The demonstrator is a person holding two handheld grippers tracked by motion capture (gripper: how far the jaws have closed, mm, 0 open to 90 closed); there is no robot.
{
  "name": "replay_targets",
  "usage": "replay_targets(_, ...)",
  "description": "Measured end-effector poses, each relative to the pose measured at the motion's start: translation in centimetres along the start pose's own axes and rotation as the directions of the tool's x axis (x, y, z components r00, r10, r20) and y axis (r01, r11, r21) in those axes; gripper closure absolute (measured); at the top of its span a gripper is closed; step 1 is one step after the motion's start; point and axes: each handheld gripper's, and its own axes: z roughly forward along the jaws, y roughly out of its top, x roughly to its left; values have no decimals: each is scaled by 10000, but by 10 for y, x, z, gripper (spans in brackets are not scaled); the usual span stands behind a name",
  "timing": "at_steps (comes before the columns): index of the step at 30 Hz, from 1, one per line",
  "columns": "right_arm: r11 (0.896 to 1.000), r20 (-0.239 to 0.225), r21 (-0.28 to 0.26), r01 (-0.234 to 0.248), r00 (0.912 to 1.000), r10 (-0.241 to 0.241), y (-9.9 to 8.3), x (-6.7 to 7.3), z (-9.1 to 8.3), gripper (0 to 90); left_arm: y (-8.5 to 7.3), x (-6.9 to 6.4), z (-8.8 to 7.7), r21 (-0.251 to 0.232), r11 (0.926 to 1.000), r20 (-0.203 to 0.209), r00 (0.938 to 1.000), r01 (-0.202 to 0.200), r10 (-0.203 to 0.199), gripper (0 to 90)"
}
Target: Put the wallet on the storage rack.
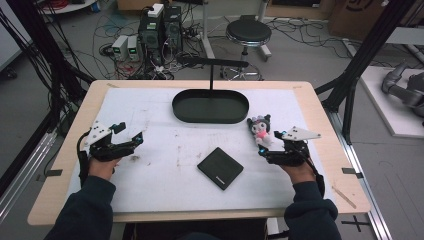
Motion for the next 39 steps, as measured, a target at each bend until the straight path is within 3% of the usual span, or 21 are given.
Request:
replay_targets(4, 9996, -749, 105, 247, 9969, -238, 5, 14, 8, 358, -1, 1, 2, 78, 10000, 16, 10000, 23, -23, 215)
replay_targets(10, 9934, -1752, 688, 921, 9814, -789, 5, 36, 33, 474, -2, 1, 4, 161, 9999, 7, 10000, 49, -50, 218)
replay_targets(15, 9836, -2291, 1321, 1226, 9692, -900, 3, 45, 48, 479, -2, 0, 5, 225, 9997, 33, 10000, 3, -3, 219)
replay_targets(21, 9739, -2809, 1800, 1380, 9561, -835, -1, 53, 57, 456, -2, 0, 5, 302, 9995, 35, 10000, 9, -10, 219)
replay_targets(24, 9636, -2978, 2438, 1097, 9540, -333, -7, 52, 66, 459, -2, 0, 5, 299, 9996, 35, 10000, 24, -25, 220)
replay_targets(25, 9647, -3043, 2533, 724, 9525, 84, -8, 50, 67, 473, -2, 0, 5, 327, 9995, 26, 10000, 7, -8, 220)
replay_targets(26, 9640, -3165, 2579, 642, 9484, 215, -8, 48, 67, 509, -2, 0, 5, 327, 9995, 26, 10000, 7, -8, 220)
replay_targets(28, 9647, -3394, 2503, 816, 9406, 85, -8, 50, 66, 590, -3, 0, 5, 366, 9993, 6, 10000, 11, -11, 221)
replay_targets(30, 9649, -3258, 2468, 899, 9454, -48, -7, 52, 65, 604, -3, 0, 6, 374, 9993, 6, 10000, 7, -8, 221)
replay_targets(34, 9626, -3262, 2592, 789, 9452, 103, -6, 51, 65, 650, -3, -1, 6, 468, 9989, -64, 10000, -23, 26, 222)
replay_targets(36, 9631, -2998, 2561, 826, 9540, -21, -4, 52, 63, 741, -4, -1, 7, 497, 9988, -95, 9999, 41, -36, 223)
replay_targets(39, 9629, -2835, 2600, 722, 9590, 47, -3, 52, 63, 784, -4, 0, 7, 580, 9983, -125, 9999, -11, 18, 224)
